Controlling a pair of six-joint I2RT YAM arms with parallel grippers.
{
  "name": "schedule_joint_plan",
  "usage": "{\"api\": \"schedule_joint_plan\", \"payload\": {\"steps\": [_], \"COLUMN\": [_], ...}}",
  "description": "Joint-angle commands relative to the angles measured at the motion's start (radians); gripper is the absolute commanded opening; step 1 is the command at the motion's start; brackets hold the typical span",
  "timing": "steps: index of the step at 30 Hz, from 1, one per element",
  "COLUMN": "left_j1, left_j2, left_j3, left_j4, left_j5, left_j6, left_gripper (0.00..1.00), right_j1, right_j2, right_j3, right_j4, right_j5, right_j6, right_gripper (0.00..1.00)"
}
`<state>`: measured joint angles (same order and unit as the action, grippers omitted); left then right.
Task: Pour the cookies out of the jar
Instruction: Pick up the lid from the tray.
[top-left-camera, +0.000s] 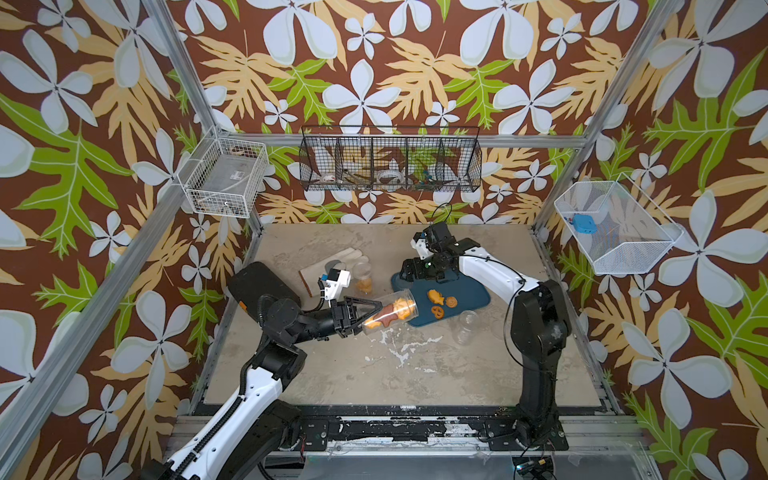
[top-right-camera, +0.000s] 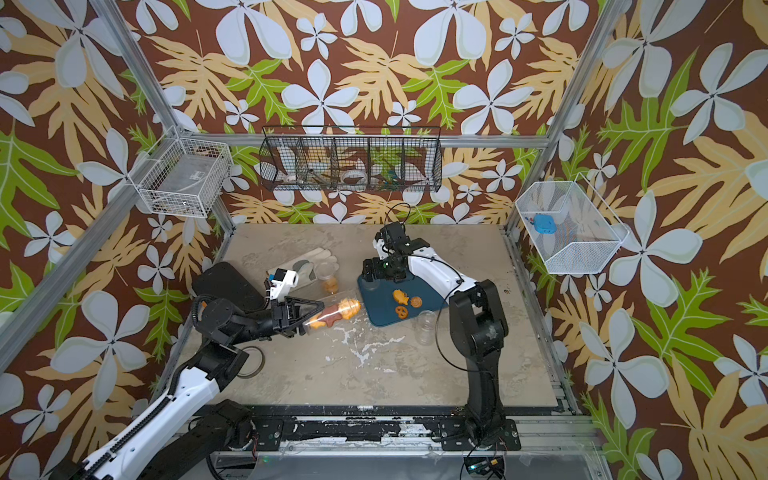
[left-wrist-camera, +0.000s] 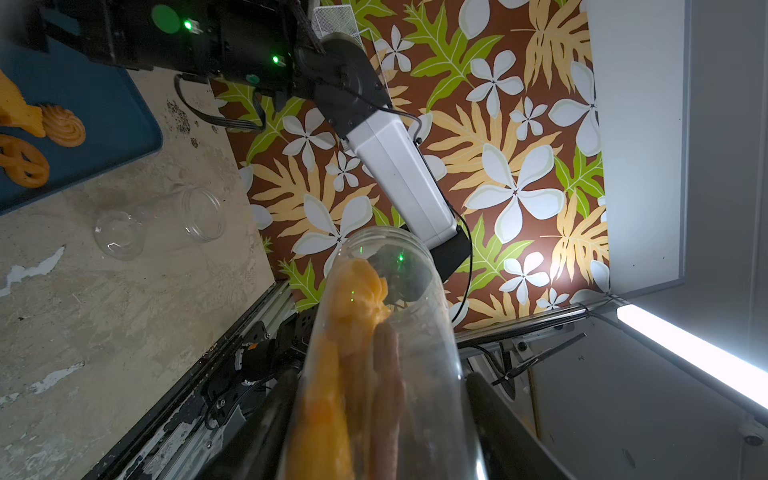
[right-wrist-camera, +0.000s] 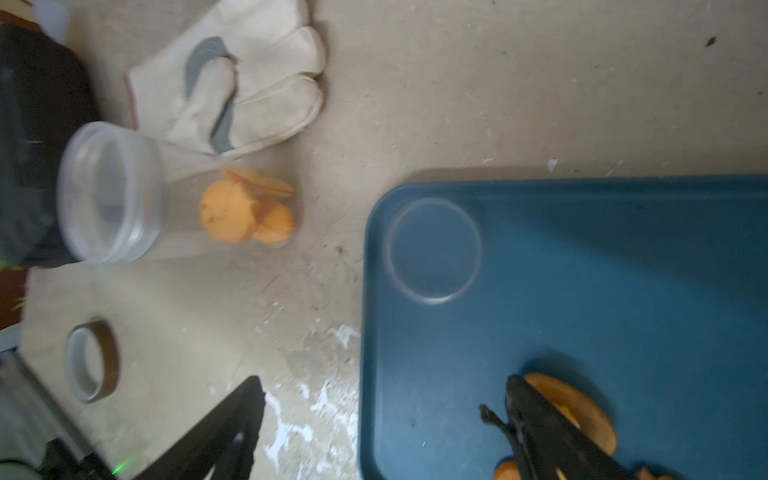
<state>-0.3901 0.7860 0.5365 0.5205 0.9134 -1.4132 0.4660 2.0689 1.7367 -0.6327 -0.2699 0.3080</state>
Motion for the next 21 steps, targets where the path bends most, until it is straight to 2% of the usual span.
{"api": "schedule_joint_plan", "payload": {"steps": [1, 5, 16, 21], "left_j1": [0.000, 0.000, 0.000, 0.000], "left_j2": [-0.034, -0.067, -0.128, -0.138], "left_j3": [0.001, -0.011, -0.065, -0.070], "left_j4": [-0.011, -0.035, -0.056, -0.067], "left_j5": [-0.028, -0.031, -0.013, -0.008], "left_j6": [-0.001, 0.001, -0.022, -0.021], "left_gripper": [0.51, 0.51, 0.50, 0.50], "right_j1": [0.018, 0.036, 0.075, 0.080], "right_j2": [0.081, 0.162, 0.262, 0.309], "right_j3": [0.083, 0.143, 0.208, 0.239], "right_j4": [-0.081, -0.092, -0.060, -0.068], "right_j5": [0.176, 0.240, 0.245, 0.288], "right_j6": [-0.046, -0.059, -0.056, -0.054], "right_gripper": [0.91, 0.91, 0.92, 0.91]}}
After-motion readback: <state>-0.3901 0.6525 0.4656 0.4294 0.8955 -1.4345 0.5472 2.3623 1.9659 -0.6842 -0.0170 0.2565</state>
